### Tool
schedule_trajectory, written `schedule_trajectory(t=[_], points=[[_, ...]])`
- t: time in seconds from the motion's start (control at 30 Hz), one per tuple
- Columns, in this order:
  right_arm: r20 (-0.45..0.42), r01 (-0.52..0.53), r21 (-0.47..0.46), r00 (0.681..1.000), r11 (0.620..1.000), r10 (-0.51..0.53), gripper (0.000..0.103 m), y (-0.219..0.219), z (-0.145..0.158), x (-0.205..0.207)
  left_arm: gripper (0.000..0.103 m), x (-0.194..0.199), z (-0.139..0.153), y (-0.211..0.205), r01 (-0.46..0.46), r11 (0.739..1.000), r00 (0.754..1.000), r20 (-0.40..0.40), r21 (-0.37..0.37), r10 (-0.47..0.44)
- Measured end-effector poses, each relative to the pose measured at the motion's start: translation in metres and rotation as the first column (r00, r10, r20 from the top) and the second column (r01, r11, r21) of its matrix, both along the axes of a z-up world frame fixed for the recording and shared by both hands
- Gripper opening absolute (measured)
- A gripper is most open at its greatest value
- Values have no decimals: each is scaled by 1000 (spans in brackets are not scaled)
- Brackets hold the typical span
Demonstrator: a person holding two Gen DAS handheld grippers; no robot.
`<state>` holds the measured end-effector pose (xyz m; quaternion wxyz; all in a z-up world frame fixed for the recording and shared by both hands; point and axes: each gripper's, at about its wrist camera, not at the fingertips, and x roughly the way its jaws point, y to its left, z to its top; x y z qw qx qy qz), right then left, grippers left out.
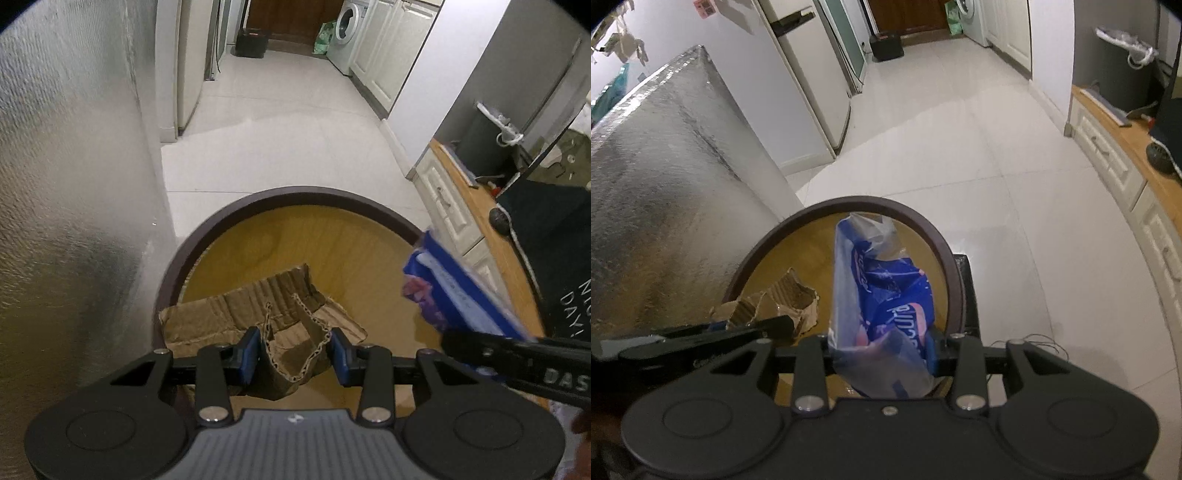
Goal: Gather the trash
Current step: 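Carry the cardboard box and blue bag in both tools over the trash bin, then open both tools to drop the cardboard box and blue bag into the bin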
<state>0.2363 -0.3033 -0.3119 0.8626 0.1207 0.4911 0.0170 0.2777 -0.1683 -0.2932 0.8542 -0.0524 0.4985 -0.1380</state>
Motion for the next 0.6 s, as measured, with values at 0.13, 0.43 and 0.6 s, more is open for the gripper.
schedule_trajectory(t=[0.13,0.43,0.6], points=[[-53,23,17,998,1000,-22,36,-3,-11,14,42,6,-4,-1,-50,997,998,-38,-58,47],[-220,85,48,973,995,-72,36,0,-3,43,42,10,-7,11,-280,948,948,-199,-152,249],[-325,94,38,942,995,-76,36,13,-3,58,41,8,-13,20,-376,906,904,-290,-194,313]])
